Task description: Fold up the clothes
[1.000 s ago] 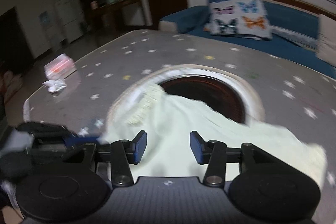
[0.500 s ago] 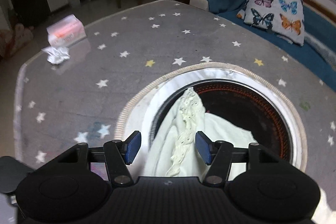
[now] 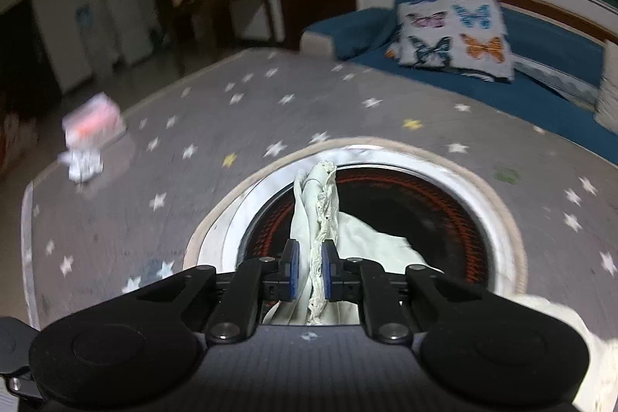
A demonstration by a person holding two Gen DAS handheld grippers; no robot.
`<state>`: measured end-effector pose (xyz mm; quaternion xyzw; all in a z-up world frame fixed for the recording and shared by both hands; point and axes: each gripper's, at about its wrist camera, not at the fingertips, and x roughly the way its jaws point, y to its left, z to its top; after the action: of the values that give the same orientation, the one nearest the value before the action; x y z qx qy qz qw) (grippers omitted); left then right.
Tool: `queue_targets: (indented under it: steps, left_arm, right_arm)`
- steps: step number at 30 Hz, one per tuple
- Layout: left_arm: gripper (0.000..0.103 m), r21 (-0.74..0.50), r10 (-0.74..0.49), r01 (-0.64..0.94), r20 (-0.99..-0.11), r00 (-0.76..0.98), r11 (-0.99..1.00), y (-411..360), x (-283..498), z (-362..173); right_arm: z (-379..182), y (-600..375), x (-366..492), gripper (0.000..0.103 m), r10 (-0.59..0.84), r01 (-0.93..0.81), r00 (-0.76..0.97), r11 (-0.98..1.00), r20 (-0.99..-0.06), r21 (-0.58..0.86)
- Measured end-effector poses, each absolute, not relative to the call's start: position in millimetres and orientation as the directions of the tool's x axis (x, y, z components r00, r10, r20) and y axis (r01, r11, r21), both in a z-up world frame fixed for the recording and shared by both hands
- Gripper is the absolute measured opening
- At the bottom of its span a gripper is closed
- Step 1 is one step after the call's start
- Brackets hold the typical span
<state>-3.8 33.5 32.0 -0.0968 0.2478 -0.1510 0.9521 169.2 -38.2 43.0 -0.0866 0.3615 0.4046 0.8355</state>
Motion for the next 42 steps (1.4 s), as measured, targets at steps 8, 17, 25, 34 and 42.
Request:
queue_targets:
  steps: [8,17,25,34,42]
  left_arm:
    - [0.011,-0.228,-0.439,0.376,-0.429,0.789,0.898,-17.7,13.8,43.2]
    - [0.011,-0.217,-0.541,0.505,-0.482,0.689,0.836,-89.5,47.0,33.7]
    - [0.011,-0.227,-0.561,0.533,-0.538,0.630,0.815,-124.0,71.0,17.8]
    - [0.013,-0.219,-0.549,0.537,-0.588,0.594,0.814,-135.3,98.8,4.1]
    - [0.012,-0.217,-0.548,0.538,-0.593,0.590,0.814,-141.9,102.4,1.3]
  right_arm:
    - [60.6,-136.6,174.8,0.009,0.631,-0.596,0.526,0.752,-0.570,0.281]
    - [44.2,-236.1,186.5,0.009,0.568,-0.424,0.612,0.823,-0.551,0.377]
    - [10.2,-282.0,194.5,0.008,0.551,-0.326,0.625,0.828,-0.553,0.456]
    - [-15.5,-300.3,195.1,0.008,0.536,-0.260,0.620,0.829,-0.573,0.496]
    - [-12.2,-302.7,194.6,0.013,0.550,-0.282,0.616,0.822,-0.564,0.494]
